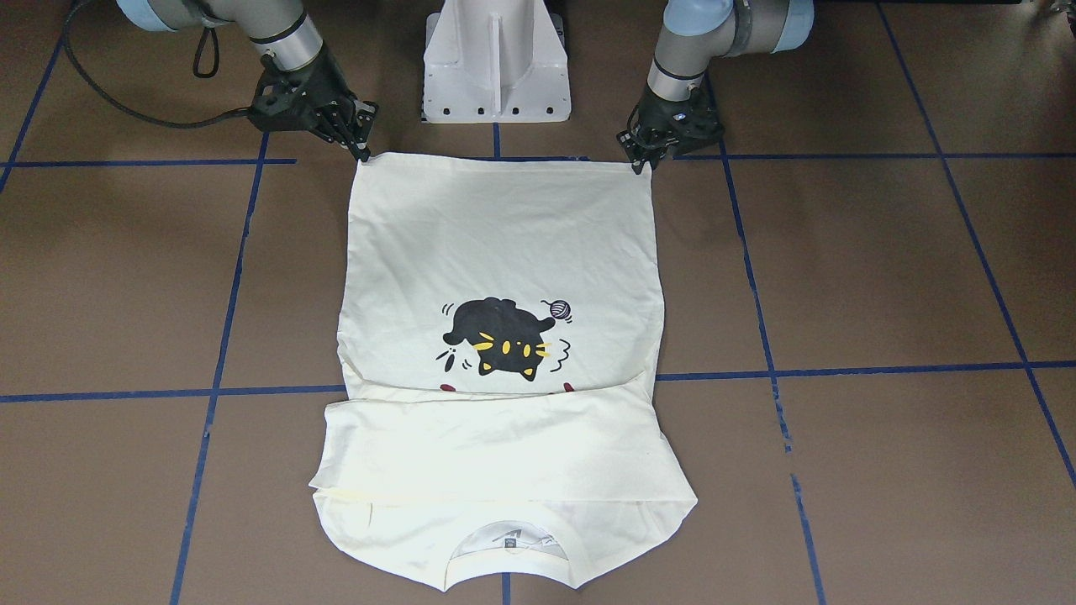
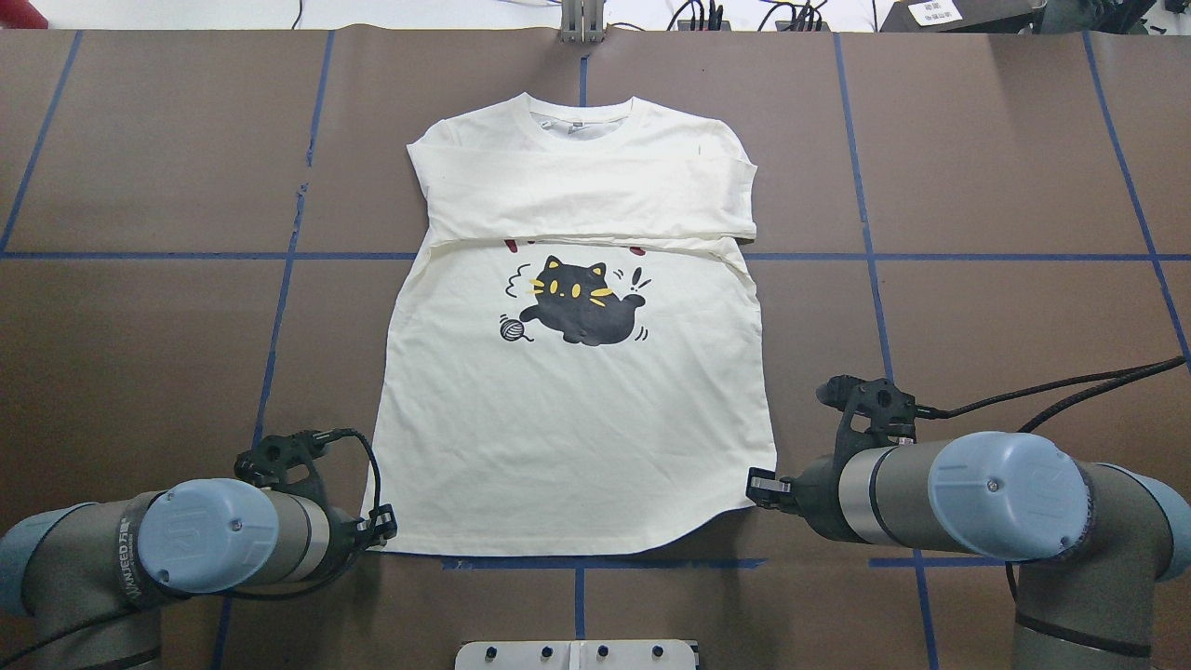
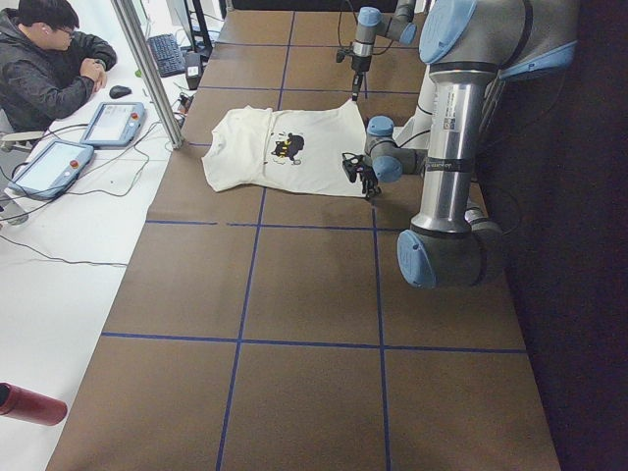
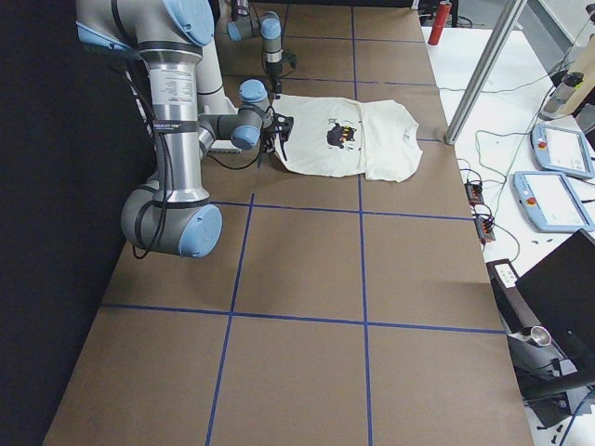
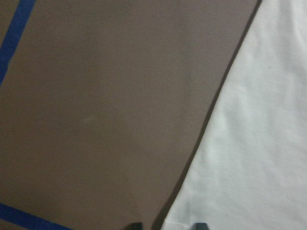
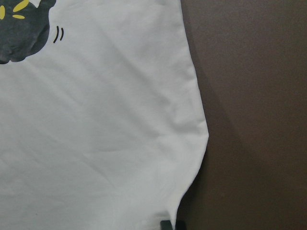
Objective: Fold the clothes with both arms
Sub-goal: 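Move the left gripper to the other hem corner and grasp both hem corners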
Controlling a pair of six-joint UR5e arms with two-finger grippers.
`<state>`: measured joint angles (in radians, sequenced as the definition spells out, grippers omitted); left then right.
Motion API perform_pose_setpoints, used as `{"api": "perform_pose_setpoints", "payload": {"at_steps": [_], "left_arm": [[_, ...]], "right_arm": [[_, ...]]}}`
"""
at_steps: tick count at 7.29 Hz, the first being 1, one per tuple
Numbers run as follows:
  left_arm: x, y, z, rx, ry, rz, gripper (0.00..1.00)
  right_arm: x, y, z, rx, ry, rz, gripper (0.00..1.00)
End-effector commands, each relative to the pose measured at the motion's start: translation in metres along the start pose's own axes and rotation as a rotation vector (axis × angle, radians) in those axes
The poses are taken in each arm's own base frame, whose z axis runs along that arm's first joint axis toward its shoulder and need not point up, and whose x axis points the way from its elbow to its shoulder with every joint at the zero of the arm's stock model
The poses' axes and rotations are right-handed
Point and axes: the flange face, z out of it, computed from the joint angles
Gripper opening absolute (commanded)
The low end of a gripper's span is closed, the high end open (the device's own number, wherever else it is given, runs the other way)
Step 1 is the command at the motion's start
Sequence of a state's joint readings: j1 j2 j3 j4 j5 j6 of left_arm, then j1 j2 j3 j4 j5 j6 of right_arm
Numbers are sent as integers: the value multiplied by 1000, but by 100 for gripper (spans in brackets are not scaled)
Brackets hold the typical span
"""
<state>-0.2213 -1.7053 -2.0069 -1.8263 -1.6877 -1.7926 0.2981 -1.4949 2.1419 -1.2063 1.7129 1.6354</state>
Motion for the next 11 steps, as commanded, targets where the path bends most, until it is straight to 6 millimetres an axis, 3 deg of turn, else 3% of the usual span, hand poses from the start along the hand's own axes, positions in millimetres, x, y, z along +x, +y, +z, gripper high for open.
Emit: {"api": "perform_pose_setpoints", "payload": {"at_steps": [1, 3, 5, 6, 8, 10, 11], "left_arm": [[4, 2, -3, -4, 9, -1, 0], [8, 1, -17, -2, 29, 0, 0], [12, 6, -61, -6, 53, 3, 0], [14, 13, -79, -18, 58, 10, 0], [18, 48, -113, -82, 87, 56, 0], [14, 86, -150, -161, 127, 111, 0], [12, 93, -147, -173, 119, 122, 0]], "right_arm": [[1, -3, -1, -1, 2, 4, 0], [2, -2, -2, -8, 0, -2, 0], [14, -17, -16, -78, 8, 16, 0], [28, -11, -32, -121, 15, 6, 0], [41, 7, -59, -218, 15, 0, 0], [59, 38, -73, -372, 48, -17, 0], [59, 44, -77, -386, 45, -26, 0]]}}
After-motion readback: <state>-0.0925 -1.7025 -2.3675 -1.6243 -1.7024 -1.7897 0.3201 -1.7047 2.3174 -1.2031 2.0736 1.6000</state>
